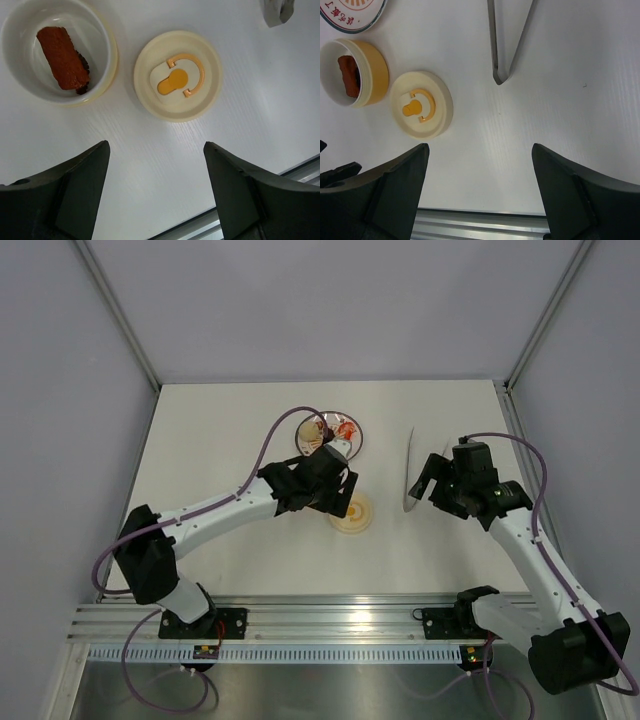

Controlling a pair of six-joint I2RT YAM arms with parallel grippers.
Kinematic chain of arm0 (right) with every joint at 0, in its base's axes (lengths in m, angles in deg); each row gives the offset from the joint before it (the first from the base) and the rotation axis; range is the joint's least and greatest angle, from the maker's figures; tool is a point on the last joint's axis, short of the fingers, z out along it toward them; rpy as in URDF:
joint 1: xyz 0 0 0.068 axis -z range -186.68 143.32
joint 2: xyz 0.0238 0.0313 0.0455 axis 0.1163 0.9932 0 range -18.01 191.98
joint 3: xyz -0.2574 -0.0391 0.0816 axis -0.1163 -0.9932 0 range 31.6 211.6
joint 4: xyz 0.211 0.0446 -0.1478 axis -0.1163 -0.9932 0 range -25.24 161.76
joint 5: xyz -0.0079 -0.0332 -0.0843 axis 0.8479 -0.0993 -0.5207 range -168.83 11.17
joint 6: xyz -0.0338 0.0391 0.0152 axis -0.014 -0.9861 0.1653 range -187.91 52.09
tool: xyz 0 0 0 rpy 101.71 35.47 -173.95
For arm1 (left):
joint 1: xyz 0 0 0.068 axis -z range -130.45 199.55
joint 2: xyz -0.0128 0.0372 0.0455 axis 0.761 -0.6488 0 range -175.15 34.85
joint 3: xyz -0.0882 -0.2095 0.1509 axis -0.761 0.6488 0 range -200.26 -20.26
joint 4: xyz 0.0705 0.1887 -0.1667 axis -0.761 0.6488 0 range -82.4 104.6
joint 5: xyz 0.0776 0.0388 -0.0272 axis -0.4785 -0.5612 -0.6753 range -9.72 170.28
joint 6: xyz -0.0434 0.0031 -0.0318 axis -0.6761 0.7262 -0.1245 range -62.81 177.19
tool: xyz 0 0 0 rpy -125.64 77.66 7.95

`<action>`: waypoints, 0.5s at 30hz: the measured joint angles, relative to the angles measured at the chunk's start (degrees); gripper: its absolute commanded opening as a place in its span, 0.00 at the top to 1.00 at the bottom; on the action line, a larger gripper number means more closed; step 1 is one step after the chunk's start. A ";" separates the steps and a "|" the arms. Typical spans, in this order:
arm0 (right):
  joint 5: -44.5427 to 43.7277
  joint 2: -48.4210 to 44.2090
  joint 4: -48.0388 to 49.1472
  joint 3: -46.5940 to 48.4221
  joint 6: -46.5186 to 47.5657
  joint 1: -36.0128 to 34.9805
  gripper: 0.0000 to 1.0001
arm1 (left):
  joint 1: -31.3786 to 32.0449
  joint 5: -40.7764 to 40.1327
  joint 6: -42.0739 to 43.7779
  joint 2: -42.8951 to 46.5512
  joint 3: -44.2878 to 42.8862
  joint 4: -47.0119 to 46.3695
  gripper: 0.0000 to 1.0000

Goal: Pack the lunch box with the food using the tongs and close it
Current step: Pick up the box lid from the center of the board.

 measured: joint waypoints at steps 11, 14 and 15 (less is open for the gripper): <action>0.66 3.65 3.43 -0.11 -0.48 -6.45 0.39 | -0.13 2.73 -3.87 -5.42 -0.85 0.92 0.63; 1.79 7.63 6.40 -0.11 -1.05 -9.14 0.56 | -0.76 3.48 -5.51 -5.44 -0.39 -0.39 0.91; 2.03 9.40 7.61 -0.11 -1.29 -10.03 0.59 | -1.18 3.72 -6.23 -5.44 0.24 -1.40 0.96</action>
